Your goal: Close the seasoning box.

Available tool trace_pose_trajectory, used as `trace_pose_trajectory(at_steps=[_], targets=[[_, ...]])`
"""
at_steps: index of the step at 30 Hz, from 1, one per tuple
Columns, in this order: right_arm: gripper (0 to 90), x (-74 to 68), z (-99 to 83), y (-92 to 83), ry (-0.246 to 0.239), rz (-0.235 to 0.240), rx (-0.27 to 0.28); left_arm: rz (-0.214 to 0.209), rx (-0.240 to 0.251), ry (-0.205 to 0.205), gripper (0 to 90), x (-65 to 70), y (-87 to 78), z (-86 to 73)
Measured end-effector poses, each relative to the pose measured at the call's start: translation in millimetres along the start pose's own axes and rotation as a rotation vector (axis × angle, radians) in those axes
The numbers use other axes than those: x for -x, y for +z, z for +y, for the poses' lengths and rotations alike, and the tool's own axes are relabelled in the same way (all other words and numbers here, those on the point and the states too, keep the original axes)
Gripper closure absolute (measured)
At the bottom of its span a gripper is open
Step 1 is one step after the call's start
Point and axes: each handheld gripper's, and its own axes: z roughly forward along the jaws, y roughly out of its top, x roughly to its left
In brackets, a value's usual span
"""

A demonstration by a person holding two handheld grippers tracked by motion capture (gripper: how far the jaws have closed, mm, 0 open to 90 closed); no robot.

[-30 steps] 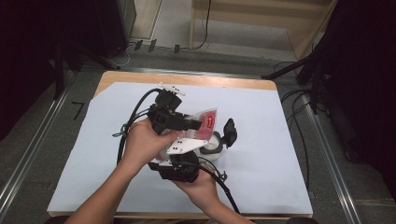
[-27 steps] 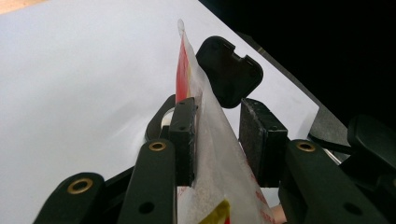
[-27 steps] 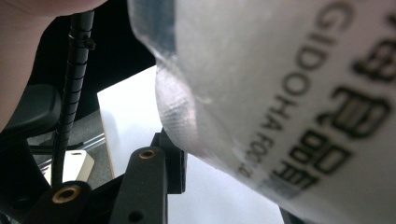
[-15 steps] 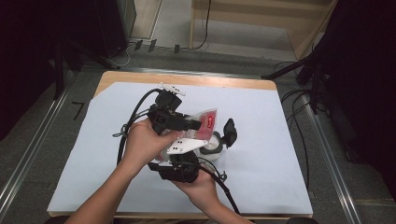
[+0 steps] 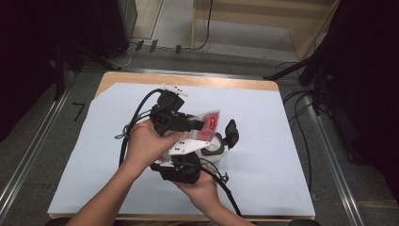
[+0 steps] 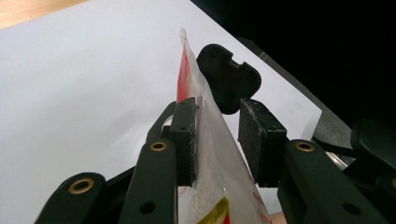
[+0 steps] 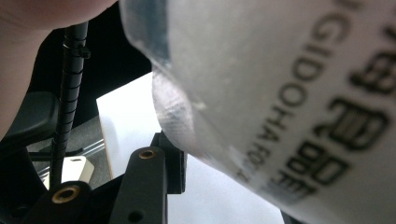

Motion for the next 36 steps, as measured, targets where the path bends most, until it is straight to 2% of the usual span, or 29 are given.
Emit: trace_pose_trajectory(at_steps=[6,15,22,36], targets=[[63.4,-0.5,-0.8,1.4,-0.009,-0.014,0.009,0.018,-0.015,0.013,72.2,2.1,-0.2,0.6],[63.5,-2.3,0.8,2.2,-0.035,-0.034,0.023,0.023,-0.006,0.019,73.2,3.6,-3.8,1.7],[63.2,-2.9,0.1,3.0,-0.022,-0.029,0.026,0.021,-0.007,0.021,73.2,3.4,-2.9,1.5],[63.7,-4.2,-4.2,4.2,-0.020,-0.048,0.029,0.020,-0.015,0.032,74.3,5.9,0.6,0.6]])
